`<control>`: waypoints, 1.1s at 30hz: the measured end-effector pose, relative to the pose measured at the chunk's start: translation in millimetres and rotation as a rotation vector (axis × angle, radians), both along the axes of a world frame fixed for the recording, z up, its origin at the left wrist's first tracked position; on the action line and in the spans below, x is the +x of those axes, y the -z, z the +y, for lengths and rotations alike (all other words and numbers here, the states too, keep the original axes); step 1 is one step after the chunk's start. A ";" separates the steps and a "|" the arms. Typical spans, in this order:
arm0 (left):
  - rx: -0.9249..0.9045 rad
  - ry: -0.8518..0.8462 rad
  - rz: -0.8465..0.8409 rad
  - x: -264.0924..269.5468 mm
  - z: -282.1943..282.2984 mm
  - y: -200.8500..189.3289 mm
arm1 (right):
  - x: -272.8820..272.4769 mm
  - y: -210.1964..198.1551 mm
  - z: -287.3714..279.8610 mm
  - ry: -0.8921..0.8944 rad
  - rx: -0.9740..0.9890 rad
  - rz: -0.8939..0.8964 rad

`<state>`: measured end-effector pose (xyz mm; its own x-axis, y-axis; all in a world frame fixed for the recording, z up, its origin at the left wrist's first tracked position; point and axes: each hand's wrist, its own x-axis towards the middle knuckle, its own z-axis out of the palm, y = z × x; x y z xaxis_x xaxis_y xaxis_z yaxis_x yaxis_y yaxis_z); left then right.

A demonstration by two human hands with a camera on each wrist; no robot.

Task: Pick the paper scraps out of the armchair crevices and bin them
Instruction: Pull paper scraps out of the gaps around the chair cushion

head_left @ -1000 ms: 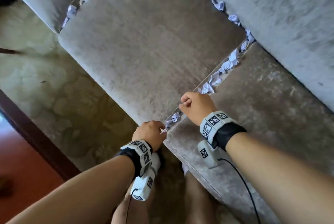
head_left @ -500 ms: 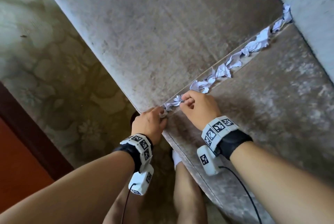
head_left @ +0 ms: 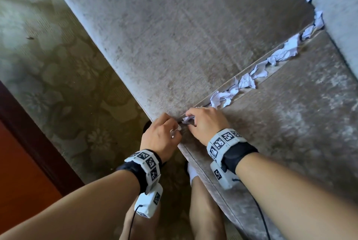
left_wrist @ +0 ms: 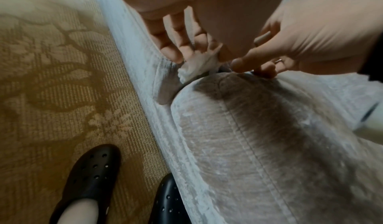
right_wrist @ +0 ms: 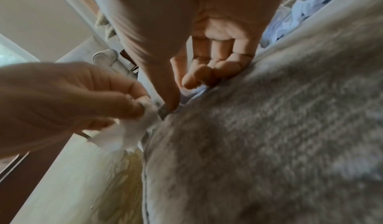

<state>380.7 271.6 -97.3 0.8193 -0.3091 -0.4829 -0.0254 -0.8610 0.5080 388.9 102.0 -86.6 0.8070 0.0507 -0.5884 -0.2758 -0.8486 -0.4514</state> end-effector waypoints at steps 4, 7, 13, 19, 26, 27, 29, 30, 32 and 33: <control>-0.039 -0.095 0.019 0.1 4.0 -1.5 | -2.1 5.7 6.1 -0.007 -0.078 -0.053; -0.041 -0.144 0.060 6.0 0.4 -7.8 | -3.6 6.7 6.5 0.016 -0.034 -0.071; -0.037 -0.194 0.089 13.4 -10.0 -16.2 | -5.9 1.6 -2.5 0.179 0.098 -0.241; 0.009 -0.178 0.085 17.7 -21.8 -21.0 | -13.3 -0.5 -27.0 0.405 0.107 -0.430; -0.017 -0.051 0.001 23.1 -54.2 -11.9 | -31.4 0.6 -57.0 0.613 0.109 -0.410; -0.007 -0.030 -0.013 24.7 -61.1 -11.6 | -32.4 -2.0 -59.6 0.631 0.094 -0.427; -0.005 -0.014 -0.038 28.6 -76.7 -12.9 | -33.6 -6.9 -64.4 0.678 0.079 -0.420; -0.019 -0.014 -0.049 30.6 -84.5 -14.0 | -34.4 -8.8 -67.4 0.697 0.078 -0.400; -0.048 -0.015 -0.051 35.0 -99.9 -15.5 | -36.1 -10.1 -74.3 0.719 0.068 -0.376; -0.060 -0.012 -0.051 37.0 -106.9 -15.7 | -37.1 -10.0 -78.4 0.722 0.057 -0.388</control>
